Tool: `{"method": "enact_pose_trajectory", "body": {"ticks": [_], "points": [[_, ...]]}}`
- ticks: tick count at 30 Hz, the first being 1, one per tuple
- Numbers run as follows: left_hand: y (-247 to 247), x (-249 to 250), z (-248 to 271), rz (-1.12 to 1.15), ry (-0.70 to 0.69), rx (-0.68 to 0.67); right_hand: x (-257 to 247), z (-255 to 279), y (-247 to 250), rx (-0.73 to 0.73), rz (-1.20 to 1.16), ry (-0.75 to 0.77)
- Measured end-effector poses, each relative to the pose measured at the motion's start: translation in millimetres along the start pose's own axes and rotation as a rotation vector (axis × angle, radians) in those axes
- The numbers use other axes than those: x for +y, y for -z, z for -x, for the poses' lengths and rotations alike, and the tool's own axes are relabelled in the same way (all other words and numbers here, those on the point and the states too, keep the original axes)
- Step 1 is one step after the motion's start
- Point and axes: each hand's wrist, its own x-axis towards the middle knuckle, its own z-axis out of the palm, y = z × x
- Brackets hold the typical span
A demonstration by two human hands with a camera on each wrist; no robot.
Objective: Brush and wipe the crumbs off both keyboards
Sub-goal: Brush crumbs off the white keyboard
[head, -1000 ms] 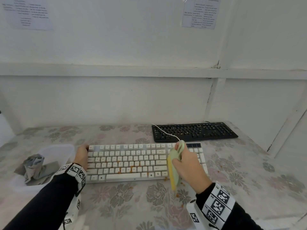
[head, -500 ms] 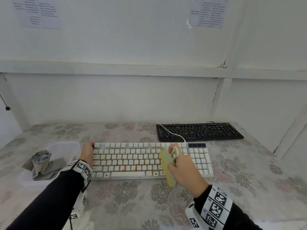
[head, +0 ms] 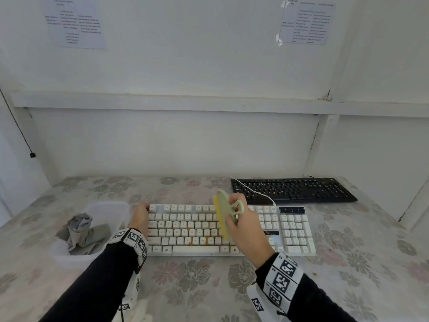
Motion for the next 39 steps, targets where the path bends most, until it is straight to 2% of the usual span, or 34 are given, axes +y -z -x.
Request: {"method": "enact_pose_trajectory", "body": {"ticks": [7,10,14,16,26,33,39], "points": [[0.4,-0.2,-0.8,0.021,0.013,-0.027,10.4,16.0,-6.1,-0.165,0.090,-0.103],[1.1,-0.8,-1.6,0.038,0.022,-0.043,7.0,14.1,-0.4,-0.122,0.070,-0.110],[0.5,-0.1,-0.3,0.037,0.018,-0.058,3.5,-1.0,-0.5,0.046,0.046,-0.052],[1.9,-0.1,-1.0,0.043,0.016,-0.057,1.6,-6.1,-5.5,0.071,0.048,-0.038],[1.7,-1.5,-5.2,0.067,0.014,-0.081,-5.9,8.0,-5.5,-0.214,0.154,-0.083],[2.6,-2.3,-6.4,0.069,0.014,-0.101,-16.8,-5.7,-15.7,-0.032,0.100,-0.024],[3.4,-2.5,-7.1,0.068,0.021,-0.097,-14.0,4.8,-28.7,-0.136,0.095,-0.034]]}}
